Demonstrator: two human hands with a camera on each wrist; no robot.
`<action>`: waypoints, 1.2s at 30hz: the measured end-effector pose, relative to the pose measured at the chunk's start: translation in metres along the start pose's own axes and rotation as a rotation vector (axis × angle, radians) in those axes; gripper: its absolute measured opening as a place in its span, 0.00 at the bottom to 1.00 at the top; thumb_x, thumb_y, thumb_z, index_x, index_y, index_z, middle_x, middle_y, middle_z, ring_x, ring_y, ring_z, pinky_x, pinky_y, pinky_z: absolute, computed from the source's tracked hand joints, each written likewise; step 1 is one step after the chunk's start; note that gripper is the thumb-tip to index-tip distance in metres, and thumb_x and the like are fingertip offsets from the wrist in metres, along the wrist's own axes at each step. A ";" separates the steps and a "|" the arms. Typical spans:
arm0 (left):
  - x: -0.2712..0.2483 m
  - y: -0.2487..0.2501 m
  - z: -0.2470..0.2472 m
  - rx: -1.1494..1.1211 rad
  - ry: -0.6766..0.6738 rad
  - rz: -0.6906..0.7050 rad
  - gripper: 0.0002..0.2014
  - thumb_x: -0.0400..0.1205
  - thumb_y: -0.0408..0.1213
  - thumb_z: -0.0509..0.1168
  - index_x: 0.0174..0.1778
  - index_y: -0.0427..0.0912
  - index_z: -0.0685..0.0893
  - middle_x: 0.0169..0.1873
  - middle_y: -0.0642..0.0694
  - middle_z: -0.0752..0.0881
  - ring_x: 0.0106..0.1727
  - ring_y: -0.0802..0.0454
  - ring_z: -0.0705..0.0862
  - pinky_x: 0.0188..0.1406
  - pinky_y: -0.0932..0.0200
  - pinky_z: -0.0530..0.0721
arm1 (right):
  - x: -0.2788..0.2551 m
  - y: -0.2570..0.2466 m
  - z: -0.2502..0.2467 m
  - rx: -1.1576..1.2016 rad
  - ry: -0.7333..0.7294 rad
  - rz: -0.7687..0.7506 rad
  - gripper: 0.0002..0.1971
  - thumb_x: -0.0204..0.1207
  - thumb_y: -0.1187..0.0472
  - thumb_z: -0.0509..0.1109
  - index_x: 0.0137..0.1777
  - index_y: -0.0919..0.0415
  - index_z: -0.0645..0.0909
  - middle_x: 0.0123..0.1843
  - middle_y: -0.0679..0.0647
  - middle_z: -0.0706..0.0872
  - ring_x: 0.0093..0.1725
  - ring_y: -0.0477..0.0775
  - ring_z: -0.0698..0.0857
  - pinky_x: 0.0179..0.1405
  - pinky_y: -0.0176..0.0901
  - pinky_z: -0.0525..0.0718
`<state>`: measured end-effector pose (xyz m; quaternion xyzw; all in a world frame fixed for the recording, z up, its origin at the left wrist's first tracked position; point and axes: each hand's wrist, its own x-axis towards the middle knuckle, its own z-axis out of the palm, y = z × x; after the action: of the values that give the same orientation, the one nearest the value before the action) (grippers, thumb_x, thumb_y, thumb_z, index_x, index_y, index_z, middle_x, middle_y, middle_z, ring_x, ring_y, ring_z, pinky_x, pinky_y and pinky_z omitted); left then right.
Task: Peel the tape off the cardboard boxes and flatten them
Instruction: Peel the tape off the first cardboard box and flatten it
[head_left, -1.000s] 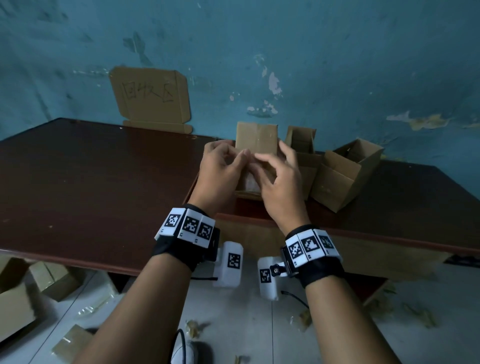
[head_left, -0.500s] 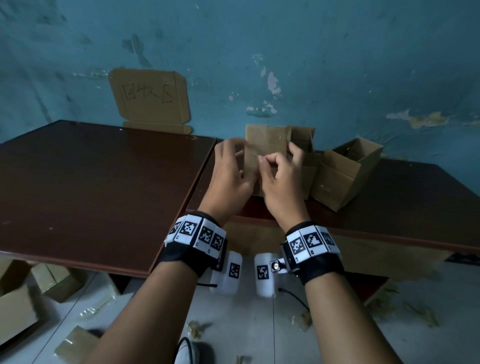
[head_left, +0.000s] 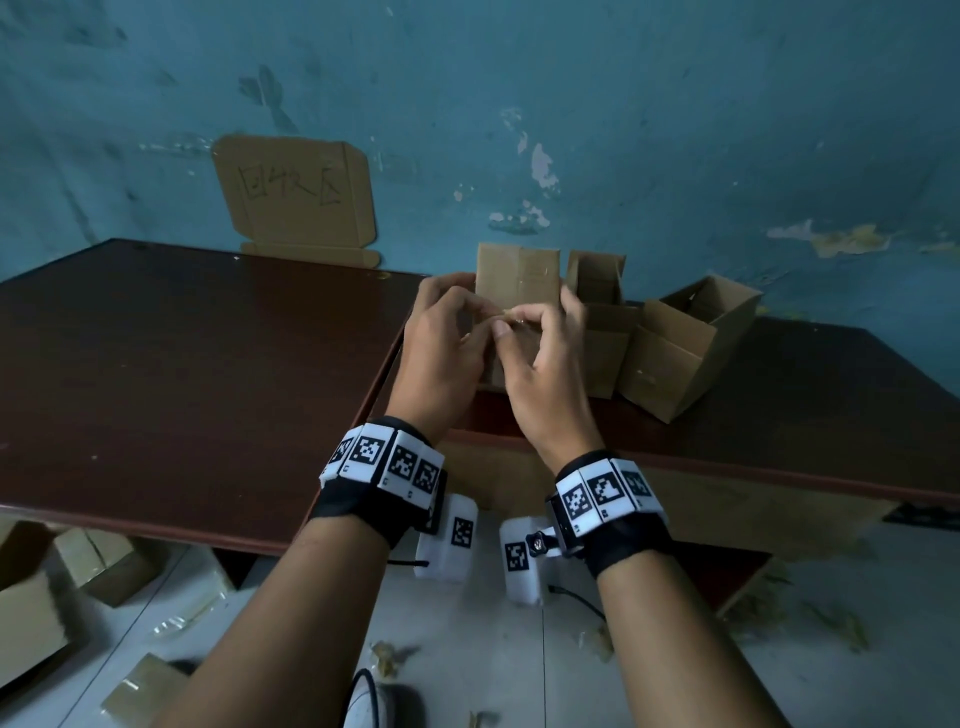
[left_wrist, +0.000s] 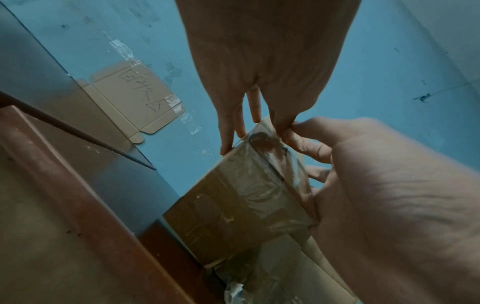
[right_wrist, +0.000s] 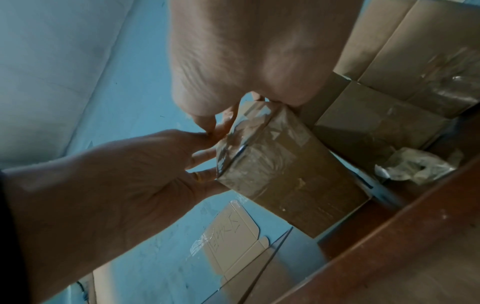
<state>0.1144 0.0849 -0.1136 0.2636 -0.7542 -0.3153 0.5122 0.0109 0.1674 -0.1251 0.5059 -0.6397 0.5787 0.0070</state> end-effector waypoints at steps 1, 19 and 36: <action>0.001 0.001 -0.001 -0.002 0.002 -0.010 0.05 0.86 0.31 0.74 0.48 0.47 0.88 0.68 0.52 0.80 0.64 0.70 0.79 0.59 0.82 0.75 | 0.000 -0.001 0.000 -0.004 -0.008 0.004 0.12 0.89 0.56 0.70 0.66 0.61 0.79 0.91 0.60 0.59 0.92 0.53 0.59 0.86 0.38 0.66; 0.007 -0.004 -0.007 -0.310 -0.088 -0.234 0.12 0.85 0.46 0.74 0.38 0.46 0.92 0.68 0.56 0.82 0.73 0.54 0.83 0.74 0.39 0.85 | 0.002 -0.003 -0.009 -0.064 -0.025 -0.104 0.16 0.82 0.61 0.80 0.68 0.53 0.84 0.85 0.59 0.67 0.85 0.59 0.73 0.81 0.38 0.77; 0.005 -0.006 -0.023 -0.259 -0.259 -0.047 0.10 0.81 0.40 0.78 0.58 0.54 0.93 0.74 0.50 0.82 0.75 0.52 0.85 0.78 0.40 0.84 | 0.007 -0.009 -0.013 0.069 -0.002 0.110 0.07 0.88 0.58 0.74 0.51 0.62 0.87 0.87 0.54 0.65 0.84 0.44 0.68 0.74 0.21 0.67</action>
<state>0.1347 0.0724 -0.1082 0.1703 -0.7606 -0.4528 0.4329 0.0055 0.1741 -0.1101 0.4706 -0.6461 0.5994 -0.0428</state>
